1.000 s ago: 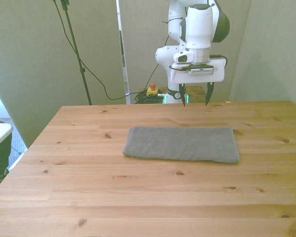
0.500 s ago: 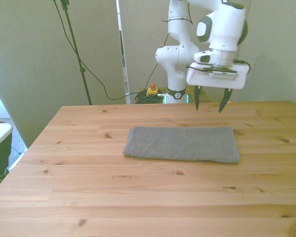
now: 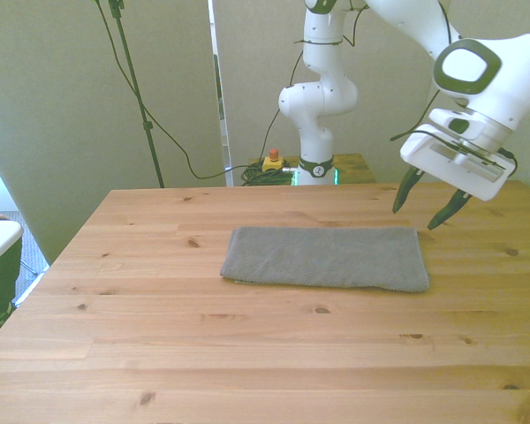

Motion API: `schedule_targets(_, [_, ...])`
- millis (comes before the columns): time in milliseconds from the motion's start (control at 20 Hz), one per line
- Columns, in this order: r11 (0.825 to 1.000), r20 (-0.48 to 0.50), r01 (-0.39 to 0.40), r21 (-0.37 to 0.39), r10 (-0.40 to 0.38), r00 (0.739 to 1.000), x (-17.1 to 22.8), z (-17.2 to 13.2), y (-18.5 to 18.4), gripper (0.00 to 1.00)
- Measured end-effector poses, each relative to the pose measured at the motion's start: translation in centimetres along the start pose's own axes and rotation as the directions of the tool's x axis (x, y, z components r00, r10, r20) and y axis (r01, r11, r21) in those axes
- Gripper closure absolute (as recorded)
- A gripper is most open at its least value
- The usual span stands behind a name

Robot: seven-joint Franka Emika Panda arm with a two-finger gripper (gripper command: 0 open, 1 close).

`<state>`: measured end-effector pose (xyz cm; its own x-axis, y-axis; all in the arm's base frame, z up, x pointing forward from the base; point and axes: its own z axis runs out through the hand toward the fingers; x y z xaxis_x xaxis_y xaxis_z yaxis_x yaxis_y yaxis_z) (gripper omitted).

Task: Fold the towel

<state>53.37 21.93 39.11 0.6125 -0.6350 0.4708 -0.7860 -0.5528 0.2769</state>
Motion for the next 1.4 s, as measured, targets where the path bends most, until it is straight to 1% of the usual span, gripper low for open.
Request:
schedule_targets(150, [0.998,-0.032,0.013,-0.057,-0.015,0.999,-1.6,0.4,-1.9,0.0])
schedule_targets(300, [0.996,-0.054,0.017,-0.083,-0.022,0.998,-2.5,0.9,-3.4,0.0])
schedule_targets(450, [0.995,-0.072,0.019,-0.094,-0.025,0.997,-3.3,1.0,-4.4,0.0])
schedule_targets(700, [0.994,-0.074,0.027,-0.103,-0.034,0.997,-4.5,1.7,-5.4,0.0])
schedule_targets(900, [0.993,-0.074,0.025,-0.113,-0.033,0.997,-4.5,2.4,-5.7,0.0])
schedule_targets(1100, [0.992,-0.075,0.007,-0.127,-0.017,0.997,-3.5,3.1,-5.5,0.0])
schedule_targets(1150, [0.991,-0.076,0.004,-0.13,-0.014,0.997,-3.3,3.3,-5.5,1.0])
schedule_targets(1400, [0.989,-0.074,-0.01,-0.146,-0.001,0.997,-2.2,4.2,-5.1,1.0])
